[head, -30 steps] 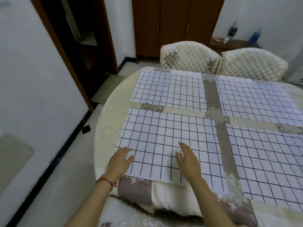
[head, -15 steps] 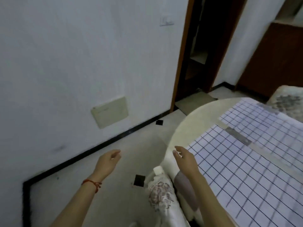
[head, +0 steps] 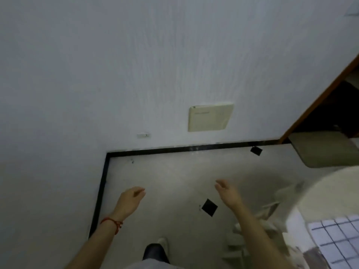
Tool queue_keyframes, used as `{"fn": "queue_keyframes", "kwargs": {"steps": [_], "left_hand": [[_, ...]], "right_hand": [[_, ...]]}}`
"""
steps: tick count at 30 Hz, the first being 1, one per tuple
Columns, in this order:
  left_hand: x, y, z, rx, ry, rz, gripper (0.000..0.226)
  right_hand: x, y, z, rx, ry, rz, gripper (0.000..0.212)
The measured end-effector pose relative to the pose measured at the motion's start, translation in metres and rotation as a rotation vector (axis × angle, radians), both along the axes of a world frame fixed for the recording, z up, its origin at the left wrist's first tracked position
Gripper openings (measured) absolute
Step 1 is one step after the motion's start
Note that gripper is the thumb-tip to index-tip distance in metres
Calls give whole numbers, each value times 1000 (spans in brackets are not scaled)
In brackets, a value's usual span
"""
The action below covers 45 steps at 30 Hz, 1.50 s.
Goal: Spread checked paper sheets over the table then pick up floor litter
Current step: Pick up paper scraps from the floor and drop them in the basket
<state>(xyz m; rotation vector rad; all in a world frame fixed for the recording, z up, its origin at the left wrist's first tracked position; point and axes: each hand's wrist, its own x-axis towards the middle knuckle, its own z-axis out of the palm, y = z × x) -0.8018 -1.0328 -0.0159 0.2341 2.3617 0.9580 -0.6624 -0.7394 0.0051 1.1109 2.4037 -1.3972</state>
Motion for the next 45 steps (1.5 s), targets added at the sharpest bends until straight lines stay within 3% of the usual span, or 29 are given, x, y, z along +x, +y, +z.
{"fn": "queue_keyframes", "kwargs": {"steps": [6,11,17,21,28,34,39,45], "left_hand": [[-55,-13,-35,-51,-180,29,17],[-112,47,-43,-69,-221,-96,27],[-181,173,-40,-45,-254,-243,19],[-225,259,-43,-105,-253,-339,21],[-279,384,-44,-229,-257,-520,22],[-313,476,-65,-371,-254,-716,35],[-344,604,-72,-424,-235,-865,38],[-322,799,-59,-345,-239,-1067,21]], "right_hand": [[-23,1,-43,-57,-141,-113,38],[-31,20,-60,-138,-221,-262,38],[-39,80,-86,-245,-329,-477,34],[-54,132,-94,-267,-335,-542,11],[-99,238,-79,-292,-285,-711,38],[-118,325,-75,-303,-208,-934,37],[-112,378,-87,-327,-168,-1150,32],[-105,427,-94,-412,-160,-1369,29]]}}
